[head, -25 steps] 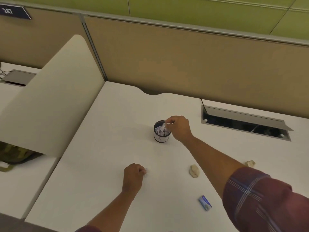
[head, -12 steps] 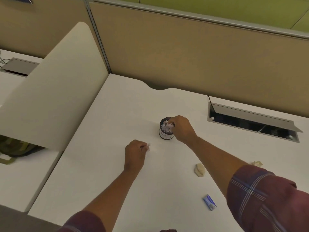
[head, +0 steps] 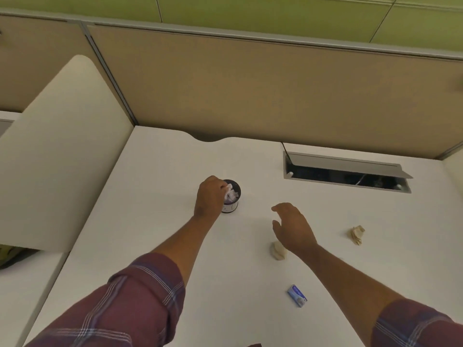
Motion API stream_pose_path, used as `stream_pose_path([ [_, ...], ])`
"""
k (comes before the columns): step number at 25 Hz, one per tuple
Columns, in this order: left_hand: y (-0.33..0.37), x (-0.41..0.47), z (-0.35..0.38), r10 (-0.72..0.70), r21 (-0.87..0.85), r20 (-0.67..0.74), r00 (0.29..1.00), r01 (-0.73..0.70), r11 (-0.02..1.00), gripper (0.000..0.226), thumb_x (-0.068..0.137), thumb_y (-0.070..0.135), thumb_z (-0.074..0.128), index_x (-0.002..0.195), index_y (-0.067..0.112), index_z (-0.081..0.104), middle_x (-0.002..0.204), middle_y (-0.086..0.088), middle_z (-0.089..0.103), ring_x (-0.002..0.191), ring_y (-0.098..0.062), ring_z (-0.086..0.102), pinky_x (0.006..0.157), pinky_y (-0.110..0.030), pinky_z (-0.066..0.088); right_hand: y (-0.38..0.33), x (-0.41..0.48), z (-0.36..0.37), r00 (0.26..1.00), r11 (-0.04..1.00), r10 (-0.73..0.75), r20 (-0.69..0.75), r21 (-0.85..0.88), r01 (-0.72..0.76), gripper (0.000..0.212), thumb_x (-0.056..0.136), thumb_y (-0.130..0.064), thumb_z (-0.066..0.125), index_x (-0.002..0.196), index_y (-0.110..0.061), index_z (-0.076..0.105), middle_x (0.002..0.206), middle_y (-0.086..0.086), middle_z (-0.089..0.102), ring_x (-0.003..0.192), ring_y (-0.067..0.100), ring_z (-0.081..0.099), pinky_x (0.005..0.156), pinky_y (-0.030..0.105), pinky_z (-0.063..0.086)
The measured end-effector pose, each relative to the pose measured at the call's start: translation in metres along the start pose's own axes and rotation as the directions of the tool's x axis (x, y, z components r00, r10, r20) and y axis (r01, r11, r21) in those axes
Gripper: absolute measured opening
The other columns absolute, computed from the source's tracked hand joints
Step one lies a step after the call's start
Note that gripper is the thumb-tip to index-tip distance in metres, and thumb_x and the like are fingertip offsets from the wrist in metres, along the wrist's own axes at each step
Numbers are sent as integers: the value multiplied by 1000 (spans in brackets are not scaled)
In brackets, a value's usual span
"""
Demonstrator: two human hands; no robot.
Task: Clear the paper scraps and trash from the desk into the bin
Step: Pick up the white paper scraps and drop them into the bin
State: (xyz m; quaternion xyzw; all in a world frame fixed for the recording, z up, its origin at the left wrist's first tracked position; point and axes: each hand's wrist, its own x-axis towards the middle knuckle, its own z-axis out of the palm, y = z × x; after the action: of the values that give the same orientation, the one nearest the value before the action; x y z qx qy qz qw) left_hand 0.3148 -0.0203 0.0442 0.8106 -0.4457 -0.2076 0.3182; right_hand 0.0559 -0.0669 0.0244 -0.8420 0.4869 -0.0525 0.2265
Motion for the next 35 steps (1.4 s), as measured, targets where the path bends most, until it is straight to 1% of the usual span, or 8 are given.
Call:
stream_pose_path([
  [3,10,8,9,29,131,70,997,-38,991,20,94,12,62,82,1,73,92,-17,67,89,-34,63,80,-46,52,32,-28,-5,1000,998,18,9,-54,-17,39,91,-16,62,130,-17,61,136,1,61,122,24,58,103,38,47],
  [7,17,4,16,45,388,75,996,-70,919,17,96,18,60,100,14,76,105,-9,71,107,-35,59,89,-47,50,68,-56,-12,997,992,74,5,-102,-73,40,89,-15,62,129,-18,61,129,0,62,115,26,61,92,40,50],
  [11,19,-14,17,175,350,-37,984,-151,924,17,93,12,62,105,8,73,114,-12,71,113,-37,60,90,-47,52,99,-75,-18,993,987,117,-4,-106,-117,42,88,-12,61,130,-16,61,131,1,61,116,26,61,89,41,51],
  [13,22,-28,22,224,371,-30,974,-197,907,27,92,19,65,117,9,67,128,-11,65,122,-34,57,96,-48,54,111,-82,-22,991,986,135,-1,-97,-135,44,88,-11,61,131,-15,59,133,2,60,118,27,60,91,41,51],
  [19,36,-93,75,269,423,135,953,-301,854,57,95,36,62,145,12,50,157,-15,44,148,-35,38,120,-50,35,154,-108,-37,982,977,184,52,-123,-177,54,89,-1,49,141,-14,51,145,5,52,129,29,53,99,42,49],
  [25,71,-145,137,228,386,312,922,-342,857,62,97,41,57,151,14,42,163,-13,34,152,-33,29,125,-47,27,203,-136,-51,979,980,177,102,-104,-167,56,93,-2,44,147,-16,45,151,2,46,132,28,50,102,41,47],
  [29,97,-170,178,221,367,448,867,-403,838,64,99,44,53,154,15,37,165,-11,32,153,-29,27,125,-43,25,233,-150,-60,968,977,210,137,-79,-200,48,98,-11,47,146,-17,46,150,3,47,131,28,51,101,40,48],
  [35,136,-176,230,184,304,612,769,-443,843,67,99,37,58,156,17,29,166,-8,28,149,-28,31,120,-43,34,274,-180,-59,943,962,272,193,-26,-273,44,100,-17,53,143,-15,49,139,7,51,130,28,49,100,38,47],
])
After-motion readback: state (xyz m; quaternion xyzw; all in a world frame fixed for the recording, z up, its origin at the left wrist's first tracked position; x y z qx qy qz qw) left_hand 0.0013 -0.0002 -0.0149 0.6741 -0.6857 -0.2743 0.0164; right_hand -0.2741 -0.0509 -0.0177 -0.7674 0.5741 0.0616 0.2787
